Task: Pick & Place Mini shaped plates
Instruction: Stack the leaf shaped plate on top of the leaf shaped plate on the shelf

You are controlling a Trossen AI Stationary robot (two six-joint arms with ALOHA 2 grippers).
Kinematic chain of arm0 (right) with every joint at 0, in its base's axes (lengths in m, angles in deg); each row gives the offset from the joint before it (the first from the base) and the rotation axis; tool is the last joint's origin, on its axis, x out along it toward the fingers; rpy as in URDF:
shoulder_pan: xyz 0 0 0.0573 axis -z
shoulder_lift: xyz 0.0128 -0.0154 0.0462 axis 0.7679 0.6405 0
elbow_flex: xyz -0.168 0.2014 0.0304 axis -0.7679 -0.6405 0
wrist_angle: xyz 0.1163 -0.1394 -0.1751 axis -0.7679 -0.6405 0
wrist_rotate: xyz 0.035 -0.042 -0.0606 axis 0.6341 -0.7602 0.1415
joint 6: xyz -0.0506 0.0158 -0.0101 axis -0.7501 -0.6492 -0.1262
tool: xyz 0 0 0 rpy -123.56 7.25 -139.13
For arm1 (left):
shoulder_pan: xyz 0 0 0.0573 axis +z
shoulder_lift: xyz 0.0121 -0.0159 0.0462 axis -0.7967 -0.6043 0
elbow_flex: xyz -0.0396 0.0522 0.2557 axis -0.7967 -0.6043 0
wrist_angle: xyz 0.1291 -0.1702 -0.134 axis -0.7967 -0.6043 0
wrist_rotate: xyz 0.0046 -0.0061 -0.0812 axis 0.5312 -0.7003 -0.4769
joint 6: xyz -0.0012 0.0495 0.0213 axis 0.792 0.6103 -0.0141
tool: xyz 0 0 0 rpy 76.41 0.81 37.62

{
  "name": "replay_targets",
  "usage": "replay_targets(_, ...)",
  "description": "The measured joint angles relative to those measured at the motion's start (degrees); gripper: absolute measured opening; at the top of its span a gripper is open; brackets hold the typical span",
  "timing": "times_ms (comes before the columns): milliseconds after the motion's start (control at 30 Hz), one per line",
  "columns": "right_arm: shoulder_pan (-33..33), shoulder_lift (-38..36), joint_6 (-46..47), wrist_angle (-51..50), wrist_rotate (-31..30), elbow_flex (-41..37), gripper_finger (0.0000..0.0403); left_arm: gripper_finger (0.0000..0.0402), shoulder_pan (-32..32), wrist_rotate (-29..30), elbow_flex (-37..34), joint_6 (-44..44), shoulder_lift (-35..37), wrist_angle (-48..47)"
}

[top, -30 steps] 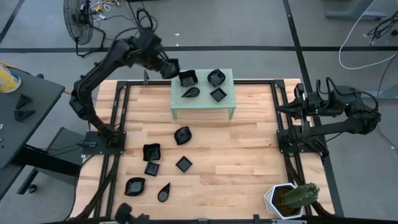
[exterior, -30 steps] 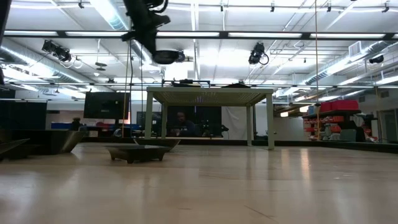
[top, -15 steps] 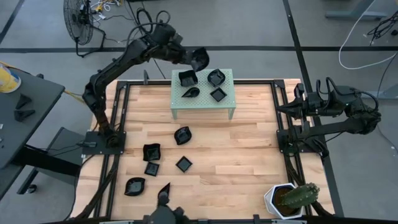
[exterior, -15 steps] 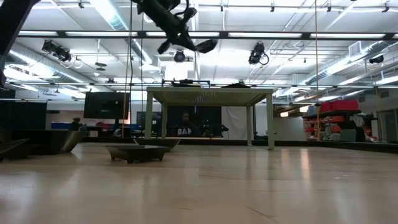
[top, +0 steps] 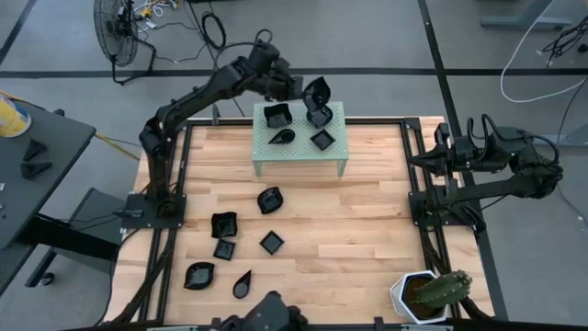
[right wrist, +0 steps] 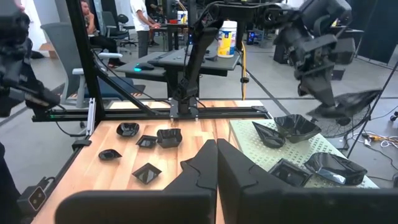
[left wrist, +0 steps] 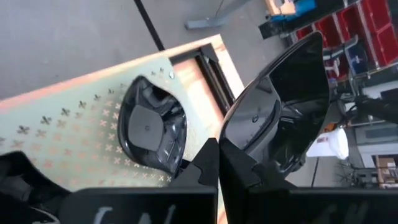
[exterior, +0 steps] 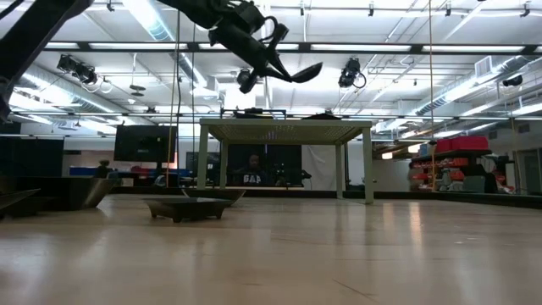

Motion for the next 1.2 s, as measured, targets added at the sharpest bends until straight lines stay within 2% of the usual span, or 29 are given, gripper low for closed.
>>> replay_targets(667,0.0,0.01,0.0,0.0,-0.01,0.01,0.0004,0.0003,-2.13,1.33,0.0,-3.17,-6.47,0.2)
replay_targets(1000,-0.01,0.0,0.0,0.0,0.0,0.01,0.0004,0.0003,-2.36,3.03,-0.02,-3.69,-6.61,0.39)
replay_targets(1200,-0.01,0.0,0.0,0.0,0.0,-0.01,0.0004,0.0028,-2.38,5.66,-0.02,-4.17,-6.61,0.12)
